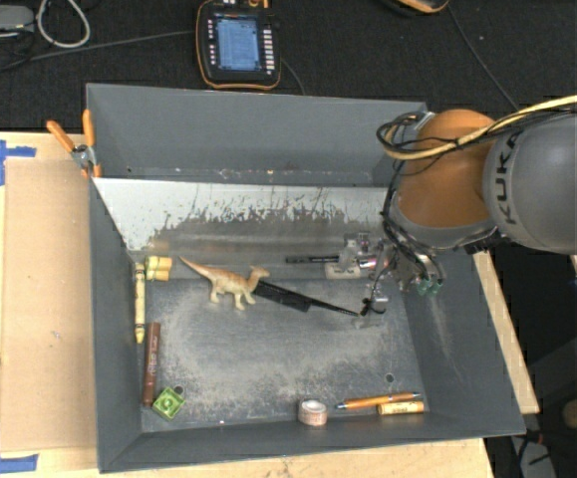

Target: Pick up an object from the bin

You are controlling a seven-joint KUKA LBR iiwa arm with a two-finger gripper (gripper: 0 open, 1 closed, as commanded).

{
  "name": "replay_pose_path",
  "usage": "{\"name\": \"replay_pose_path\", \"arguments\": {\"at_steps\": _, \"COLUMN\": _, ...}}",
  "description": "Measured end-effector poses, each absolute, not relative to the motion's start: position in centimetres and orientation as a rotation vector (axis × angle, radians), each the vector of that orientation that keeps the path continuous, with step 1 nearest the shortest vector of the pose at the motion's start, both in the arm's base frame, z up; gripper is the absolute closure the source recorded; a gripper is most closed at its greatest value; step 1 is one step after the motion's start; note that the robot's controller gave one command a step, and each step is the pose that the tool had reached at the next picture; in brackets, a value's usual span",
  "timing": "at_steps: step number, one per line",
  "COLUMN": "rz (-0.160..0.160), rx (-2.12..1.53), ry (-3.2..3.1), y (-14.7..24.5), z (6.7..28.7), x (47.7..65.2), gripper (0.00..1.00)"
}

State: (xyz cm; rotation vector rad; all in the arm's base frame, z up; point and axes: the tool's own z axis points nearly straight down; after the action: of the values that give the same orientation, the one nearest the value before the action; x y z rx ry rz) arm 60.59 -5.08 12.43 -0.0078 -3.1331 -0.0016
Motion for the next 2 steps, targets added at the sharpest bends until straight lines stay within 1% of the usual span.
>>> {"name": "replay_pose_path", "arguments": {"at_steps": 1, "rz": -0.001, "rx": -0.004, "ry": -3.14, "y": -5.0, "z": 12.9, "x": 60.8, "gripper": 0.0}}
{"name": "replay_pose_path", "arguments": {"at_steps": 2, "rz": -0.004, "rx": -0.078, "ry": -3.136, "y": 2.3, "z": 7.0, "x": 61.2, "gripper": 0.0}}
